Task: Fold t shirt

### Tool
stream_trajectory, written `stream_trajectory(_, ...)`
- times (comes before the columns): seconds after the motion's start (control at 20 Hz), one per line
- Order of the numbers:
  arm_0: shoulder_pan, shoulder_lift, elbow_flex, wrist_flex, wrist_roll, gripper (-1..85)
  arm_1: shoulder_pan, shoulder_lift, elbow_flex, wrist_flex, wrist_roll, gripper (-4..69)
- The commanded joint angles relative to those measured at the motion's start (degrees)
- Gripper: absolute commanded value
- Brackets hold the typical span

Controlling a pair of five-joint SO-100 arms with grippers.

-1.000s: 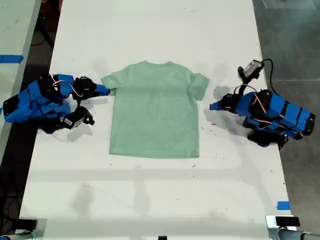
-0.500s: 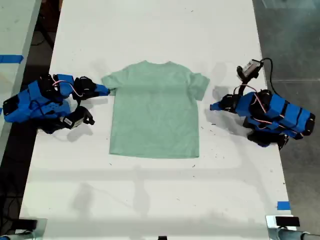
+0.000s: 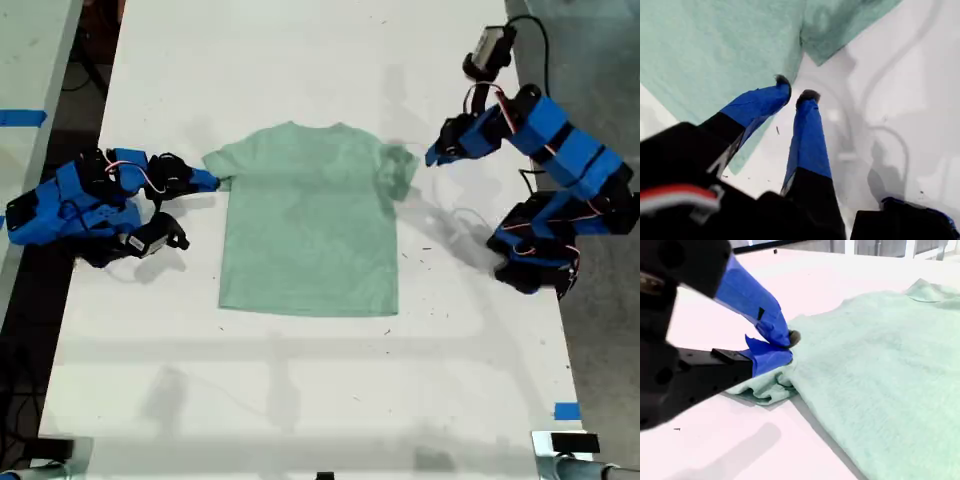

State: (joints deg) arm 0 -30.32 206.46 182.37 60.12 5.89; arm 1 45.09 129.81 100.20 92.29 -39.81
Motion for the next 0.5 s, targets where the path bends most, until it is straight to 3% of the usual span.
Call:
stream_trajectory(0.0,0.2,0.3,0.5,0.0,-0.6,-0.1,6.7,-9.8,-10.3,-1.6,-5.8,11.5)
stream_trajectory(0.05,0.2,0.3,0.5,0.0,-0.6,-0.1,8.3,-12.0,-9.4,-4.5,-7.6,15.4)
stream_trajectory(0.25,0.3,0.3,0.5,0.0,-0.6,-0.1,10.7,-26.1,-7.4,-16.0,-11.4,19.7)
stream_trajectory(0.45,0.5,0.3,0.5,0.1,-0.8,-0.1,10.5,-38.8,-7.3,-22.2,-10.6,19.5)
